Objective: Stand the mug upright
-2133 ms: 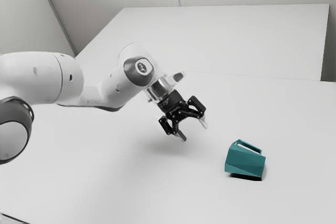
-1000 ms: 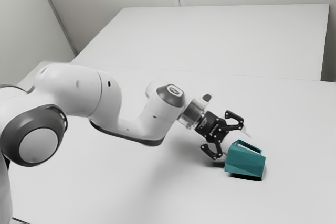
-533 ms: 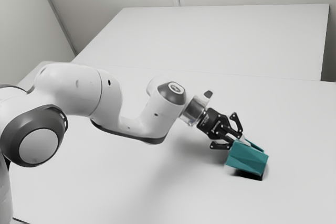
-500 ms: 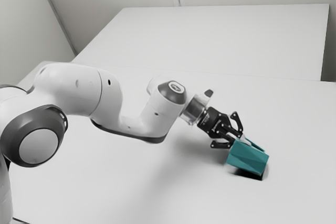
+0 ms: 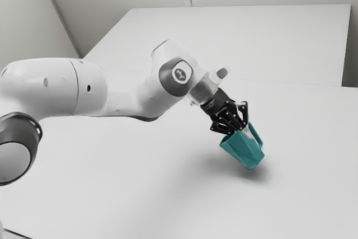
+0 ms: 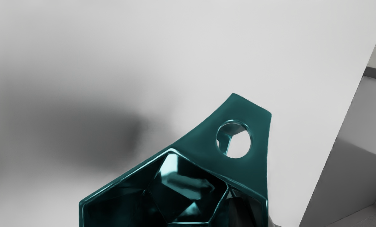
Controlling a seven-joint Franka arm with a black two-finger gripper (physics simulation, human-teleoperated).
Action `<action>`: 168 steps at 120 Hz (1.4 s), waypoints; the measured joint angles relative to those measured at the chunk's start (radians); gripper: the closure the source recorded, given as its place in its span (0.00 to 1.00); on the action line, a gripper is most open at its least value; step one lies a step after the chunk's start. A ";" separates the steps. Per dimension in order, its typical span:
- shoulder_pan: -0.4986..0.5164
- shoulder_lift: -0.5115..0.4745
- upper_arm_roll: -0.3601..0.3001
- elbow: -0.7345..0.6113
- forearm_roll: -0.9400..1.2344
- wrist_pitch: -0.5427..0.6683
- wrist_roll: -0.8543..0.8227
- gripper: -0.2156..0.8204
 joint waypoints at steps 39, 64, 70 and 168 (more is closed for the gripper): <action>0.049 -0.150 0.024 -0.113 0.510 0.000 -0.045 0.96; 0.099 -0.247 0.024 -0.216 0.674 0.002 -0.045 0.97; 0.113 -0.264 0.024 -0.237 0.700 0.004 -0.041 0.97; 0.256 -0.272 0.026 -0.356 0.805 0.058 0.100 0.96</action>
